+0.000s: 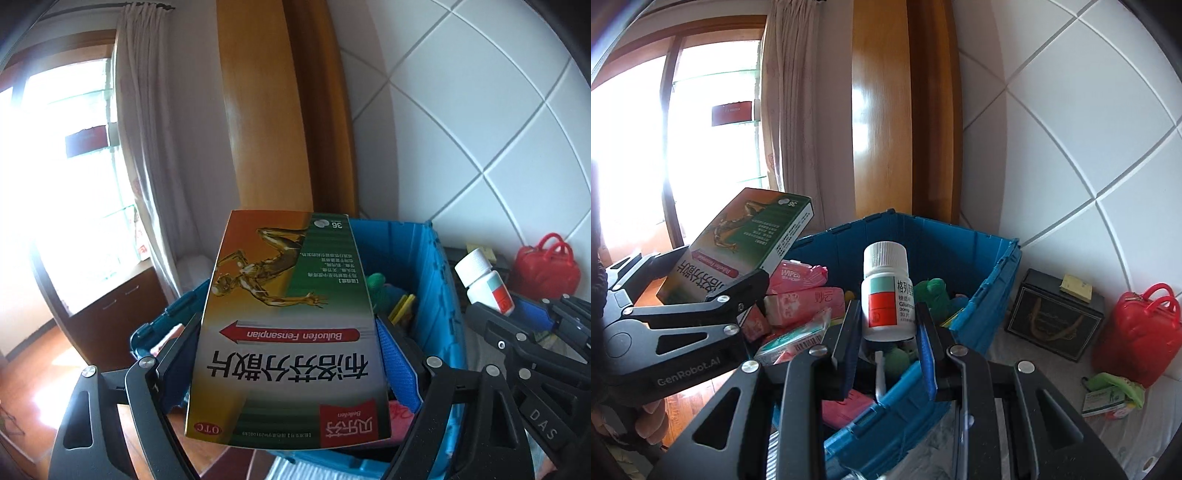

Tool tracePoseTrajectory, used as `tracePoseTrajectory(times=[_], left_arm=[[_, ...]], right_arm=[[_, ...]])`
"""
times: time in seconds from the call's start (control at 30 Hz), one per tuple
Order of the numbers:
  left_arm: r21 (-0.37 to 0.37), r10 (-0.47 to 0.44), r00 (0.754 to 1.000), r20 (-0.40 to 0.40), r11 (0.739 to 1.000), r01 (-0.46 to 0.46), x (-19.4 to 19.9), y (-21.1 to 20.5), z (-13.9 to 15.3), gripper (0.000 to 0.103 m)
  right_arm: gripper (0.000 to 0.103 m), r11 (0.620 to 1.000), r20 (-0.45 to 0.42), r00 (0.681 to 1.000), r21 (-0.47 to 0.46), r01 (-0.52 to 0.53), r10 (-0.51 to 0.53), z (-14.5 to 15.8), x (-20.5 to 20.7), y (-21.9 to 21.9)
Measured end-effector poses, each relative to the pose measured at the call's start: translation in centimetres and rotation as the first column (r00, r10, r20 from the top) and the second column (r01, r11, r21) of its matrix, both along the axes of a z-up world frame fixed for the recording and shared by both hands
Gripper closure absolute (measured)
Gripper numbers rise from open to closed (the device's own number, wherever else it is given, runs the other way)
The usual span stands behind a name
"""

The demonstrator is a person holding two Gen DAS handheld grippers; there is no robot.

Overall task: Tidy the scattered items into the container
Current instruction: 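Carry the box into the crate with the left tool while the right tool drops the pill bottle in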

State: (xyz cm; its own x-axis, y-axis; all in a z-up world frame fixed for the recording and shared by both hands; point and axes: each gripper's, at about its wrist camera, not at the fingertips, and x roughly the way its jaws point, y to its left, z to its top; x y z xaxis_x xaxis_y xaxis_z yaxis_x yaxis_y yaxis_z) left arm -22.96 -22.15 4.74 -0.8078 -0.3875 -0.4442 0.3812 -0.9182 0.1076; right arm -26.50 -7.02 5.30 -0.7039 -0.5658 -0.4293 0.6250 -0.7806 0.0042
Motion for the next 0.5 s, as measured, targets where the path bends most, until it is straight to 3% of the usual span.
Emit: tracePoseTrajectory(times=[0.23,0.5], left_arm=[[0.073,-0.041,0.997,0.066,0.997,0.036,-3.5,-4.2,-3.7,0.016],[0.122,-0.050,0.996,0.071,0.992,0.041,-3.8,-5.8,-4.2,0.009]], right_arm=[[0.075,0.997,0.071,0.996,0.058,0.054,-0.058,-3.2,-3.2,-4.0],[0.075,0.990,0.080,0.990,0.097,0.107,-0.115,-4.1,-4.7,-5.2]])
